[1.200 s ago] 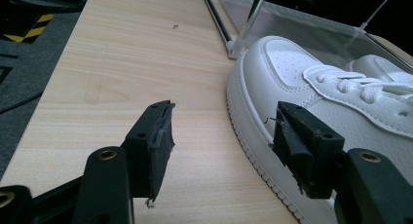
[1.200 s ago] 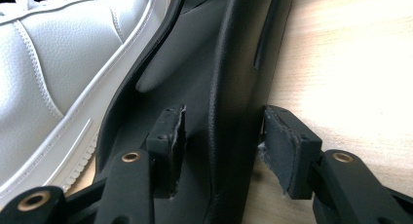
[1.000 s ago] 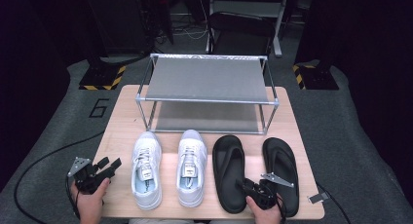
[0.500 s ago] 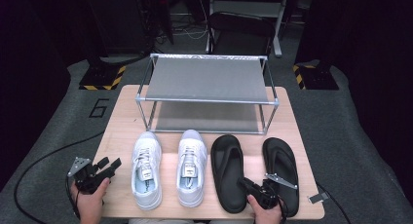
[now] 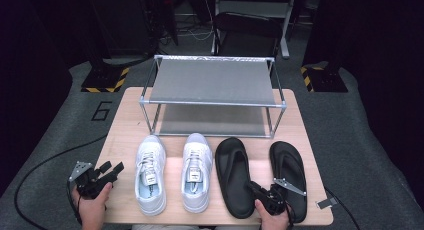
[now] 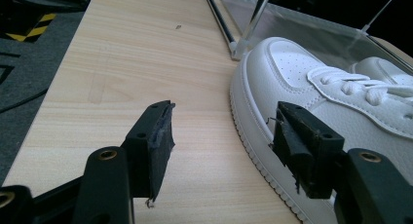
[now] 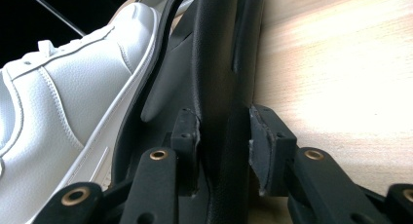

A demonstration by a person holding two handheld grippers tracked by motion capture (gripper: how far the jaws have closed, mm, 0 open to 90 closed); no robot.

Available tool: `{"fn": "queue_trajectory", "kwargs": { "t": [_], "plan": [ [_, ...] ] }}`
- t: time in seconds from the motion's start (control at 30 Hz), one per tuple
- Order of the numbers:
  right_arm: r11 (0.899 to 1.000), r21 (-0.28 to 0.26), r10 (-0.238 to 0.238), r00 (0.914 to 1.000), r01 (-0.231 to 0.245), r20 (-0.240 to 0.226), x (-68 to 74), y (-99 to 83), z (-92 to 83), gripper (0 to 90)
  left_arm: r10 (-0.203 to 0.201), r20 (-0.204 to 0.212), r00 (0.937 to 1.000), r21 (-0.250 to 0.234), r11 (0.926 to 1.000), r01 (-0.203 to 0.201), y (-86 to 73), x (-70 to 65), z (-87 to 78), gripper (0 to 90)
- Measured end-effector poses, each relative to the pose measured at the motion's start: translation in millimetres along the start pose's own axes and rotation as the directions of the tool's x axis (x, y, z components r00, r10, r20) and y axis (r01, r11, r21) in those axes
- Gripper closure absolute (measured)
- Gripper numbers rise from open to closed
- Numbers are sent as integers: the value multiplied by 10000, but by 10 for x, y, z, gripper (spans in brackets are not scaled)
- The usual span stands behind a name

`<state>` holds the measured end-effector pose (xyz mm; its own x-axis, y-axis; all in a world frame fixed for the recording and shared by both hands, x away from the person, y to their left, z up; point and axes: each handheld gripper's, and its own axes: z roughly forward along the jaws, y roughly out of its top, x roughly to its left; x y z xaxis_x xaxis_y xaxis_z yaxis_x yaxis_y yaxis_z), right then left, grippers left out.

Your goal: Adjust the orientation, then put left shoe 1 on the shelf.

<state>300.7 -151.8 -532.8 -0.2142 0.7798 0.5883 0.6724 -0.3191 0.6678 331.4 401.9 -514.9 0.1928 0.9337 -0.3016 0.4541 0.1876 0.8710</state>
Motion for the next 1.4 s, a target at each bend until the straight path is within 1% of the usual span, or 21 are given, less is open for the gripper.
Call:
{"fn": "queue_trajectory", "kwargs": {
  "t": [0.1,0.13,0.2,0.23,0.33,0.5,0.53,0.67,0.73,0.8,0.83,0.87,0.97,1.03,1.07,1.1,1.23,1.27,1.33,1.37,1.4],
  "plan": [
    [10000,-65,-34,10000,34,-6,-9,7,-12,662,14,-17,10000,-18,10000,-14,-2,3,-4,395],
    [9999,-56,85,10000,-85,-1,-3,9,-17,663,1,11,10000,74,10000,-1,1,8,-18,395],
    [9999,-118,90,10000,-90,12,-8,14,-31,665,-12,8,10000,33,10000,12,3,17,-28,395],
    [9998,-145,158,9999,-158,-1,-6,17,-40,666,-79,-7,10000,-39,10000,79,-2,19,-29,395],
    [9991,-307,286,9996,-289,-83,-4,32,-68,667,-111,-2,9999,63,9999,111,-1,30,-30,395],
    [9967,-475,657,9977,-665,-189,-29,59,-99,667,-95,40,9999,158,9998,94,-1,25,-26,395],
    [9967,-452,660,9977,-667,-169,-31,64,-107,667,-102,3,9999,94,9999,102,-3,20,-26,395],
    [9958,-606,688,9976,-694,-116,-34,77,-114,667,-109,19,9999,148,9998,109,-2,17,-30,395],
    [9946,-649,814,9967,-815,-45,-27,82,-119,666,-30,31,10000,49,10000,30,-3,14,-21,395],
    [9943,-717,787,9969,-789,-63,-30,89,-121,666,-1,45,10000,53,10000,1,-3,13,-17,395],
    [9946,-776,687,9976,-683,14,-32,92,-123,666,-8,6,10000,-26,10000,8,-7,11,-11,395],
    [9942,-816,703,9975,-695,78,-27,97,-126,666,-5,51,10000,66,10000,5,-4,16,-15,395],
    [9929,-903,797,9964,-769,286,-24,114,-140,666,-21,35,10000,10,10000,21,-6,16,-10,395],
    [9915,-993,879,9957,-846,294,-19,127,-133,665,-50,34,10000,63,10000,50,-5,22,-7,395],
    [9919,-1004,814,9960,-772,381,-22,130,-134,666,-42,35,10000,147,9999,42,-6,26,-4,395],
    [9918,-1008,829,9957,-783,425,-14,137,-136,665,-68,18,10000,109,9999,68,-11,24,7,395],
    [9901,-1220,752,9960,-689,477,-2,161,-130,665,-50,51,10000,151,9999,50,-12,11,26,395],
    [9888,-1284,820,9957,-758,439,5,167,-127,665,-28,129,9999,213,9998,25,-1,4,19,395],
    [9876,-1317,915,9950,-855,396,20,180,-125,664,36,138,9999,148,9999,-38,2,-4,22,395],
    [9875,-1353,873,9953,-808,425,30,187,-121,664,43,140,9999,150,9999,-45,-1,-7,24,395],
    [9868,-1339,980,9943,-916,422,46,193,-122,664,45,127,9999,173,9998,-48,-4,-11,23,395]
  ]
}}
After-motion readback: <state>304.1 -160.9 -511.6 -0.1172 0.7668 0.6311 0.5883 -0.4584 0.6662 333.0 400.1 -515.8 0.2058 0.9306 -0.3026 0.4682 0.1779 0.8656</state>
